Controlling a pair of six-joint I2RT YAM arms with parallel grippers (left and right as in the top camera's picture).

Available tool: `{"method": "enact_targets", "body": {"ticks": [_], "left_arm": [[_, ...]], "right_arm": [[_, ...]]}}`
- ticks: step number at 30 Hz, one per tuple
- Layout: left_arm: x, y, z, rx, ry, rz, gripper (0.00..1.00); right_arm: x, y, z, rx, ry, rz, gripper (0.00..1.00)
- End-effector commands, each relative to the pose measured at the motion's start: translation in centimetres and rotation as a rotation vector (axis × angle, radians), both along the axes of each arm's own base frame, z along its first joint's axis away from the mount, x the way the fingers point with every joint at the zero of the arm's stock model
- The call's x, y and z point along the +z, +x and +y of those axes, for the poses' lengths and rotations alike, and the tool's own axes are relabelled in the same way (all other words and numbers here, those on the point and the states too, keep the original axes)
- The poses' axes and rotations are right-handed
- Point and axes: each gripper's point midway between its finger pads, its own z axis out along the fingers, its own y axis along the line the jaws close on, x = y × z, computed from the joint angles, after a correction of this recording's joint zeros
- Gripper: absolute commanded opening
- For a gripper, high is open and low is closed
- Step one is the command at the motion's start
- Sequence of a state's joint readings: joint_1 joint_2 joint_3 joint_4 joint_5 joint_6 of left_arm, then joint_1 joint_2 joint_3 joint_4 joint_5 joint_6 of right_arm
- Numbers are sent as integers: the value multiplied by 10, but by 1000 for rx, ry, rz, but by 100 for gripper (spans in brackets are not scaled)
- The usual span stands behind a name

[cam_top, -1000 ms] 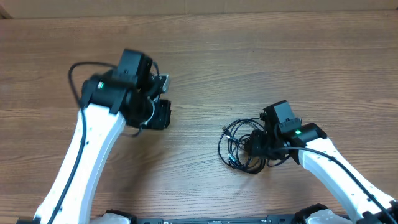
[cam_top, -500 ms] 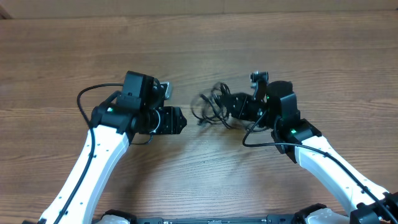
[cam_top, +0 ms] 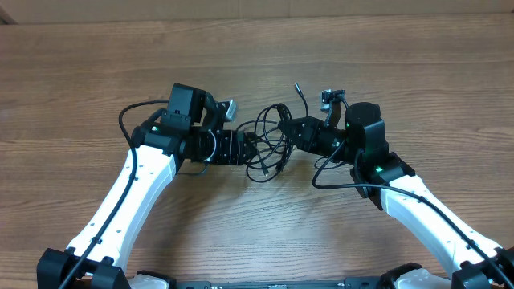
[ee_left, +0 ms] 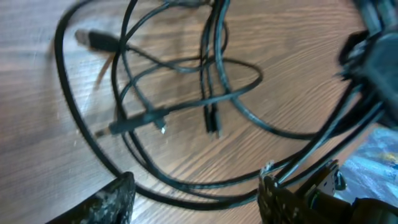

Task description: Untangle cables

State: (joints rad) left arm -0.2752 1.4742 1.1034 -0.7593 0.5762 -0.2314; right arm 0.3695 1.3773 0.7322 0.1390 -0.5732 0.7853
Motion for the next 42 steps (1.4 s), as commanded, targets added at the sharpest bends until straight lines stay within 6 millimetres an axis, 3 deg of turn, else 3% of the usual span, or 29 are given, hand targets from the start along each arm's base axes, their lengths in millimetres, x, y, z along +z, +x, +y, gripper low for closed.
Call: {"method": "enact_targets", "body": {"ticks": [1, 6, 7, 8, 9, 12, 13, 18, 22, 28, 32, 38, 42], "left_arm": [[9, 1, -14, -61, -73, -38, 66], [16, 12, -17, -63, -90, -97, 70], [15, 11, -17, -65, -89, -96, 70], [15, 10, -17, -71, -86, -95, 70], [13, 8, -17, -82, -79, -92, 70], [8, 1, -15, -115, -53, -86, 70], [4, -4, -14, -136, -28, -81, 70], [-7, -7, -10, -152, 84, -102, 71], [-11, -8, -14, -166, 136, -124, 72], [-19, -3, -18, -171, 184, -150, 71], [-25, 6, -22, -80, 154, -98, 62], [-30, 4, -45, 3, 13, 53, 55], [-41, 5, -50, 40, 11, 110, 55]], "right_arm": [[11, -1, 4, 16, 17, -20, 4], [3, -4, 2, 13, 0, 19, 11], [0, -5, 1, 8, -7, 32, 22], [-2, -5, 0, 6, -12, 40, 44], [-6, -5, -2, -7, -24, 55, 58], [-27, -9, -12, -52, -84, 135, 80], [-44, -14, -21, -89, -139, 204, 100], [-93, -38, -62, -211, -326, 415, 100], [-104, -48, -91, -266, -373, 506, 100], [-81, -48, -135, -332, -417, 480, 100], [-67, -52, -160, -411, -494, 450, 100], [-47, -54, -158, -375, -503, 354, 100], [-46, -54, -158, -377, -500, 349, 92]]}}
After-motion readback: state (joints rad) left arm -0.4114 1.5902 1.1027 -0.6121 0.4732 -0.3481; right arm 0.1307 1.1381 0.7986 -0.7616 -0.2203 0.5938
